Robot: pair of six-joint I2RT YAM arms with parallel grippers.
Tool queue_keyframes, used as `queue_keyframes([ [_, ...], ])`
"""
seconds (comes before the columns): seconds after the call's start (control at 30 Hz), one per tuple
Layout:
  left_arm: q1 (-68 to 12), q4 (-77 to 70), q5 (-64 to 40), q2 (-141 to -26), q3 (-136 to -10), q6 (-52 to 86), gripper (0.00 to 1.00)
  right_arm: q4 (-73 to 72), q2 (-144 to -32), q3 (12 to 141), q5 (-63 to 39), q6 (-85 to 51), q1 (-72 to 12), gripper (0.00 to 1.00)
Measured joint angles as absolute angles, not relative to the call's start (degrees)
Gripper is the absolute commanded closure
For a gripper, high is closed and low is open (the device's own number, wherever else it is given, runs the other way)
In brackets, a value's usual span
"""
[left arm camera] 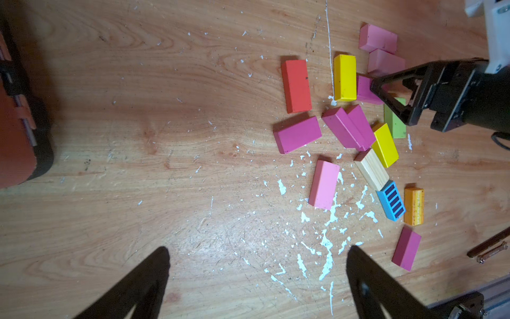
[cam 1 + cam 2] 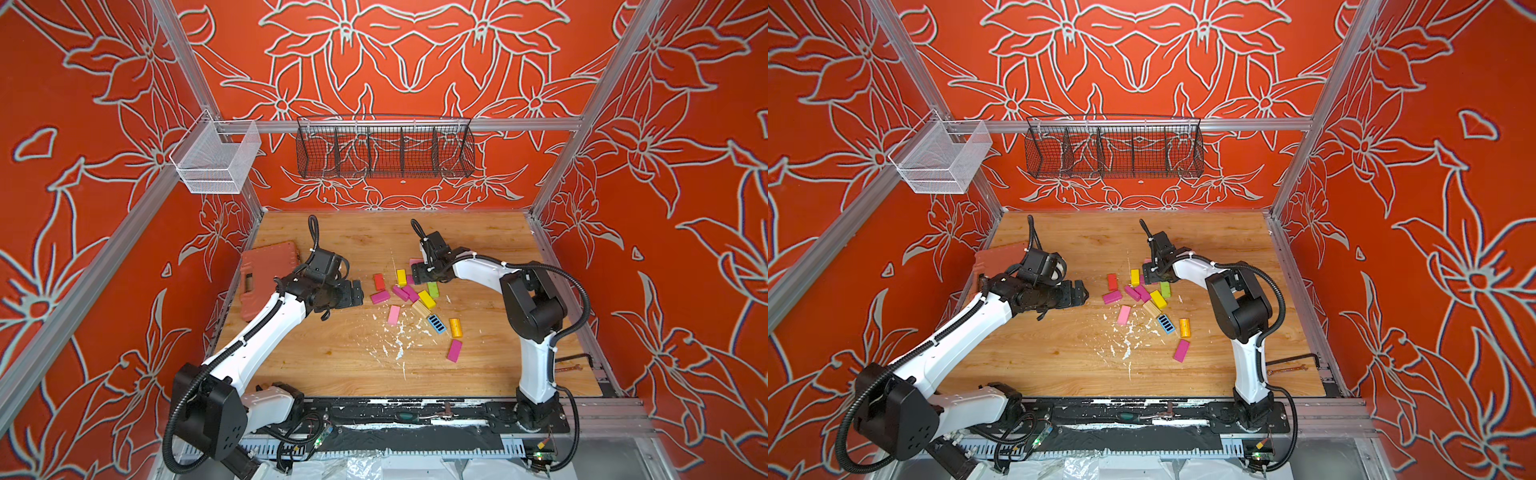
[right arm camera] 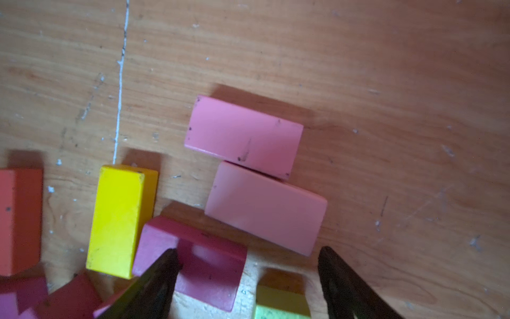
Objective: Assemble the number 7 with building blocks
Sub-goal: Pick up the building block from the center of the board.
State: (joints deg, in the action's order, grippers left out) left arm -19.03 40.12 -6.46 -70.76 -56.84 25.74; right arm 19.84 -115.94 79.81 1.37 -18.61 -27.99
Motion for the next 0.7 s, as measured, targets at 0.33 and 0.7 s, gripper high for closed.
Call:
queue_keyframes([
  [0.33, -19.0, 39.7, -6.7, -70.5, -56.3, 25.8, 0.03, 19.3, -116.9, 80.9, 5.3, -24.6, -27.9, 0.17],
  [0.7, -19.0, 39.3, -6.7, -70.1, -55.7, 25.8, 0.03, 19.5, -121.2, 85.4, 6.2, -26.7, -27.8, 0.21],
])
